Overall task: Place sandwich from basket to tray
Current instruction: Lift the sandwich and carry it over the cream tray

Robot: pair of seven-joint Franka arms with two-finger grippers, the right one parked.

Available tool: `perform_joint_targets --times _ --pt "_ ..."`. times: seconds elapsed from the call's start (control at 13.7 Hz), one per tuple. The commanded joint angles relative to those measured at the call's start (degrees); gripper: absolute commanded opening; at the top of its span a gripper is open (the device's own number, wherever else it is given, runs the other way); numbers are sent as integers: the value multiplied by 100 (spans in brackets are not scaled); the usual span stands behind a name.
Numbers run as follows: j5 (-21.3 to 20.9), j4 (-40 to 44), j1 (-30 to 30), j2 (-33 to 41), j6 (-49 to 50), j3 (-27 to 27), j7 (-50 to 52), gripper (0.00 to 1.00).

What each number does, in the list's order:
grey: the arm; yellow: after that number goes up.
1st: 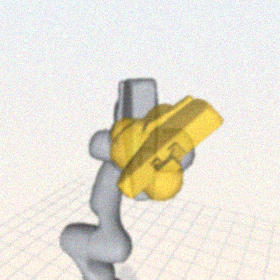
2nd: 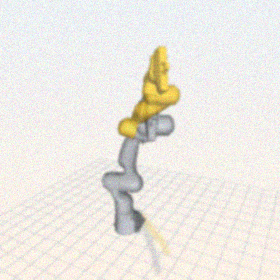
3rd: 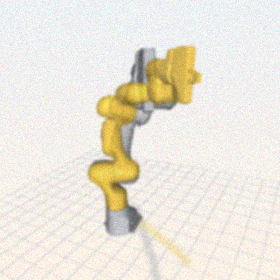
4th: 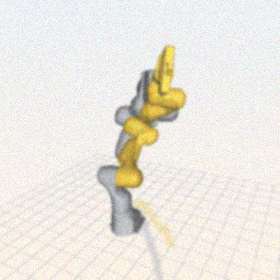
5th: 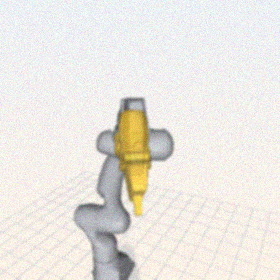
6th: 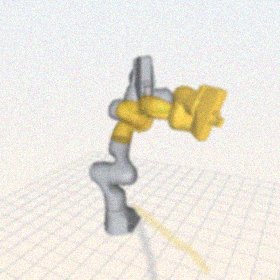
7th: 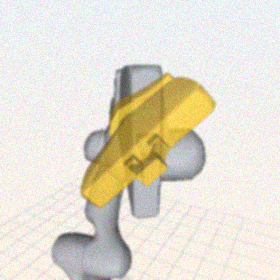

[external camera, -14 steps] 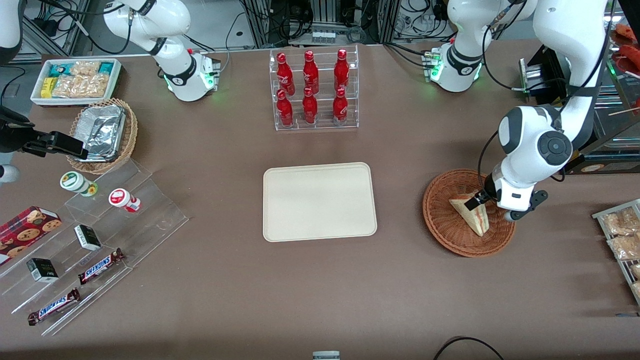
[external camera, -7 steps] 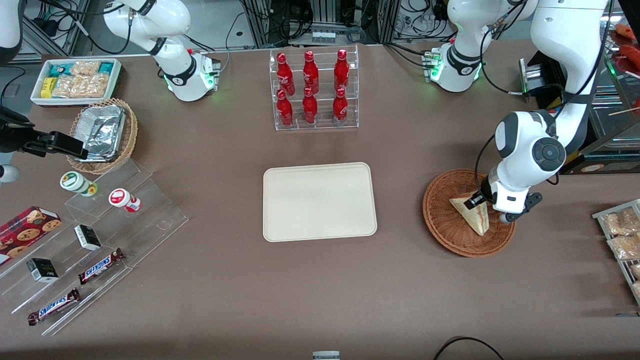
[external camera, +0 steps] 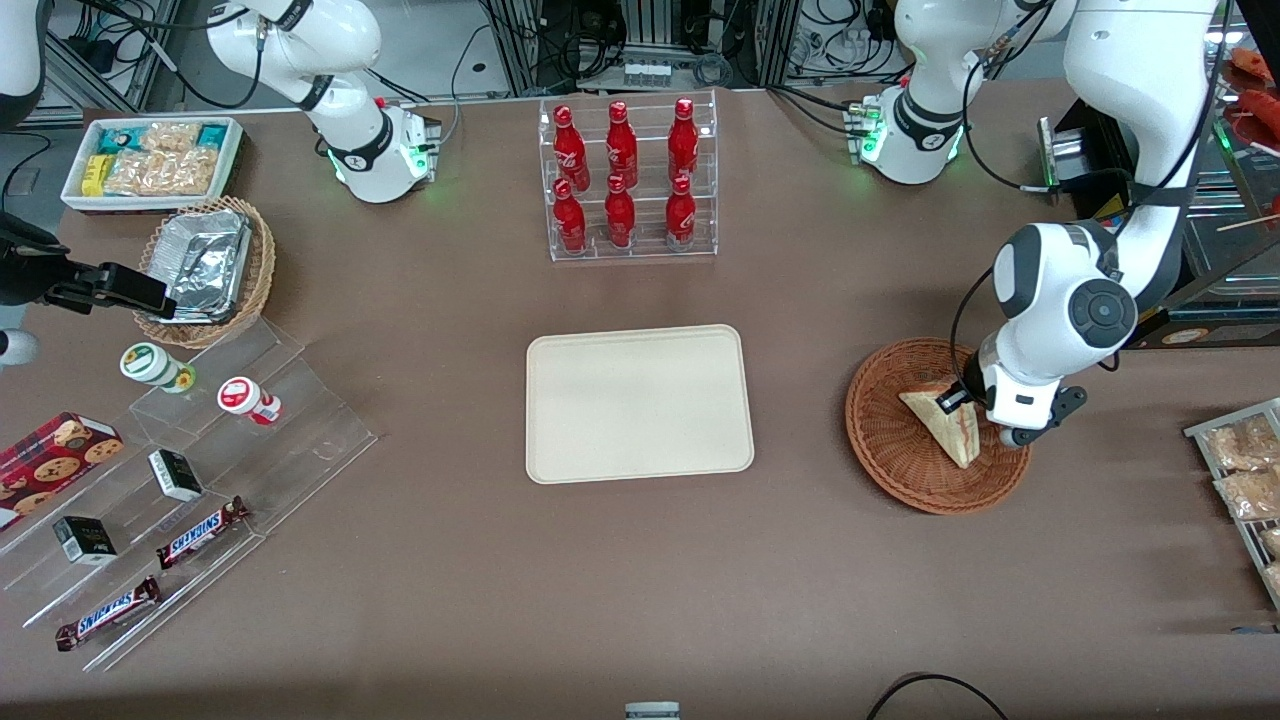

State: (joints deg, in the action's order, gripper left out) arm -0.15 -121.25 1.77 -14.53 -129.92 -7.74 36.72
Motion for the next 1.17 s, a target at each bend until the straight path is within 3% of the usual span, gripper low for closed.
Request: perform_joint_targets --times 0.0,0.29,0.73,1.09 --pt "-20 723 -307 12 913 -26 -252 0" --pt "-2 1007 -922 -102 1048 -34 -253 0" --pt "-73 1787 -2363 -936 1012 -26 -183 0" --pt "-116 2824 -3366 -1859 1039 -8 861 0"
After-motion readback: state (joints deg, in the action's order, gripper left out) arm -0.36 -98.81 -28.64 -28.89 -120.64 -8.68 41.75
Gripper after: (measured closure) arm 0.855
